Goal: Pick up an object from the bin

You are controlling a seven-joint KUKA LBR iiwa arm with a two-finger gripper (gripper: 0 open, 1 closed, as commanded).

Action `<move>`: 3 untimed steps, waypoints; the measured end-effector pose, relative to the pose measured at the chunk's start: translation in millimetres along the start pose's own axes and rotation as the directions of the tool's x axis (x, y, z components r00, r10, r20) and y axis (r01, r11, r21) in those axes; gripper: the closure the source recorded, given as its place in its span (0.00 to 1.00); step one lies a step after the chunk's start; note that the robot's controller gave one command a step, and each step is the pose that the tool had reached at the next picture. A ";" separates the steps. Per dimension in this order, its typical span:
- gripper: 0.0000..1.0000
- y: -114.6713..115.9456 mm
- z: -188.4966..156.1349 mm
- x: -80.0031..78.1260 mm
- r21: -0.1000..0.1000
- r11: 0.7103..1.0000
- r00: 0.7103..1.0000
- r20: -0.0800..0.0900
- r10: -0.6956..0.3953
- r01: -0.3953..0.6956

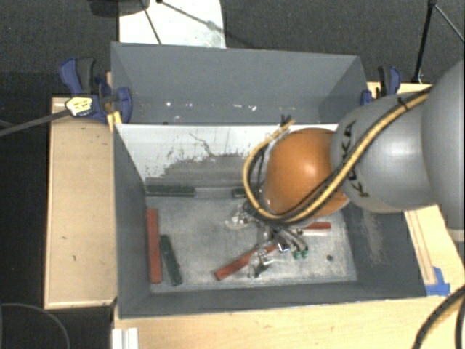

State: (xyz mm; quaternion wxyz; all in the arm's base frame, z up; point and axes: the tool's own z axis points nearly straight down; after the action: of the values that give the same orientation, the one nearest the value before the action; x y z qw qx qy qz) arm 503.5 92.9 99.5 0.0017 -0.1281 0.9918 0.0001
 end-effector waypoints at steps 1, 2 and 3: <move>1.00 4.2 25.4 3.8 0.001 0.995 0.995 -0.004 0.099 -0.099; 1.00 4.2 25.4 3.8 0.001 0.995 0.995 -0.004 0.099 -0.099; 1.00 4.3 22.0 4.9 0.000 0.995 0.995 -0.005 0.100 -0.100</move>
Offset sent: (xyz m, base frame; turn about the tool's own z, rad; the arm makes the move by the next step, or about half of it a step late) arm 0.0000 0.0000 0.0000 0.0000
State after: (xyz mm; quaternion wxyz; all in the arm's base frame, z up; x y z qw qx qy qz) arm 497.8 95.8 77.5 -0.0008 -0.0783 0.9969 -0.0003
